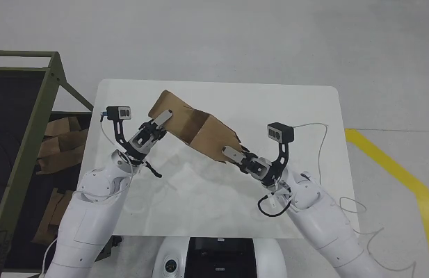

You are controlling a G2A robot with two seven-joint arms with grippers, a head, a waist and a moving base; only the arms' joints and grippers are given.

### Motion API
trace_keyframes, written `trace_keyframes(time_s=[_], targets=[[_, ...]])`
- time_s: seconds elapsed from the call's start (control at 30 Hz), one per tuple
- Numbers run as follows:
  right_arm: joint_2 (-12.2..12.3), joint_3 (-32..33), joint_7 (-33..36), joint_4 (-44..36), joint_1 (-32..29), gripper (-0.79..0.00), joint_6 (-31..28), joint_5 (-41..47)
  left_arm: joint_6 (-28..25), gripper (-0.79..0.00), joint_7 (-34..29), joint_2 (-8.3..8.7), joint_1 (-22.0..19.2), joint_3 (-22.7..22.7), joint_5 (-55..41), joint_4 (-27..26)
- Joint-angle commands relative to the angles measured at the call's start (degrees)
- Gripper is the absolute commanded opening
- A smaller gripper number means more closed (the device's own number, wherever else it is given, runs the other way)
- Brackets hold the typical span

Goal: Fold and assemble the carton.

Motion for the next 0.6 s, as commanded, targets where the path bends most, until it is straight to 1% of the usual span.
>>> trace_keyframes(time_s=[0.0,0.13,0.5,0.53,0.57], targets=[[0.00,0.02,0.12,-0.04,-0.07,-0.677,0.05,0.16,-0.01,-0.785,-0.01,-0.01,0.00,0.00,0.02,0.00],[-0.03,0.04,0.48,0.02,-0.04,-0.779,0.19,0.35,0.12,-0.785,-0.16,-0.03,0.01,0.02,0.01,-0.02],[-0.10,0.08,1.33,0.35,-0.06,-0.785,-0.34,1.66,0.34,-0.785,-0.07,-0.10,0.09,0.04,0.21,-0.12],[-0.10,0.07,1.47,0.42,-0.06,-0.785,-0.40,1.88,0.37,-0.779,-0.07,-0.10,0.09,0.03,0.21,-0.14],[-0.09,0.09,1.63,0.48,-0.05,-0.785,-0.40,2.05,0.44,-0.693,-0.09,-0.11,0.11,0.03,0.18,-0.12]])
